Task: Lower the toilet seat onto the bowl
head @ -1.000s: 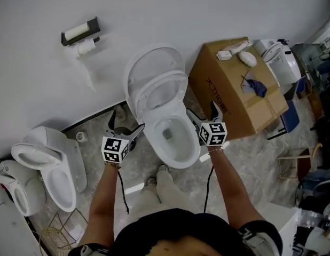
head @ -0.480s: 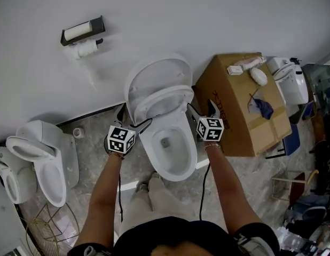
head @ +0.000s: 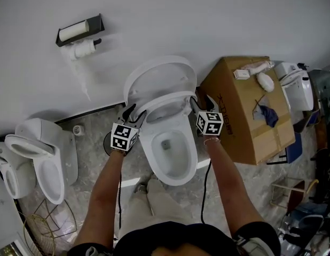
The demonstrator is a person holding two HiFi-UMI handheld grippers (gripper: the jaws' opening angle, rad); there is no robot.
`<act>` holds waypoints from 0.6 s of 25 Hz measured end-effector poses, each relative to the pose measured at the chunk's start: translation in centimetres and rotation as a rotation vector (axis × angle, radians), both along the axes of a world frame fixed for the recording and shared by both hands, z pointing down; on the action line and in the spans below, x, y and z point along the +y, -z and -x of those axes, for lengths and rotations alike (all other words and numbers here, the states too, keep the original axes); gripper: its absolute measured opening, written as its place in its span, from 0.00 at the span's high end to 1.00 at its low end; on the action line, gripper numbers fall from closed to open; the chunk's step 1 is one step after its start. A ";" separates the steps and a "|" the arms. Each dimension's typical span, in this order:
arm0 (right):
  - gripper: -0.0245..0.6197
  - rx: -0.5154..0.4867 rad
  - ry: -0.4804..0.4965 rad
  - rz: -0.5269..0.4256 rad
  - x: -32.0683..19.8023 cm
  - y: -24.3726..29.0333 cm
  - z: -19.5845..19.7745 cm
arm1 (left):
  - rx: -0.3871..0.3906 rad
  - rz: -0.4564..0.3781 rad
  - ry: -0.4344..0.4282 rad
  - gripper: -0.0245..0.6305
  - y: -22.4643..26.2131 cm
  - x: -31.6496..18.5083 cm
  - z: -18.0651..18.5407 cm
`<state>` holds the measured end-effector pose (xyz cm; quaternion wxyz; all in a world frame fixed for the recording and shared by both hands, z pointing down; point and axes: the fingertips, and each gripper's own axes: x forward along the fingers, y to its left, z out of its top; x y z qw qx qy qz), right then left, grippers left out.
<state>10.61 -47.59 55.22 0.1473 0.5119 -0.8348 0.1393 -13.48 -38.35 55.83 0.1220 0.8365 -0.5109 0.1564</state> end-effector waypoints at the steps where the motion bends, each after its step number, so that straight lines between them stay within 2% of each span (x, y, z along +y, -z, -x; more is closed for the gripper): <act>1: 0.52 0.005 0.003 0.003 -0.3 -0.3 0.1 | -0.004 0.004 0.000 0.65 -0.2 -0.2 0.0; 6: 0.56 -0.013 0.033 0.009 -1.3 -0.7 0.7 | 0.007 0.024 -0.022 0.65 -0.6 -1.0 -0.5; 8: 0.63 -0.043 0.046 0.013 -1.1 -0.8 1.0 | 0.012 0.026 -0.056 0.69 -0.6 -1.0 -0.9; 9: 0.71 -0.058 0.044 0.018 -0.9 -0.9 1.0 | 0.014 0.025 -0.073 0.72 -0.5 -0.9 -1.1; 11: 0.79 -0.080 0.034 0.027 -0.7 -1.2 0.9 | 0.013 0.024 -0.086 0.77 -0.5 -0.6 -1.3; 15: 0.80 -0.104 0.012 0.033 -0.4 -1.3 0.6 | 0.026 0.035 -0.081 0.77 -0.5 -0.3 -1.4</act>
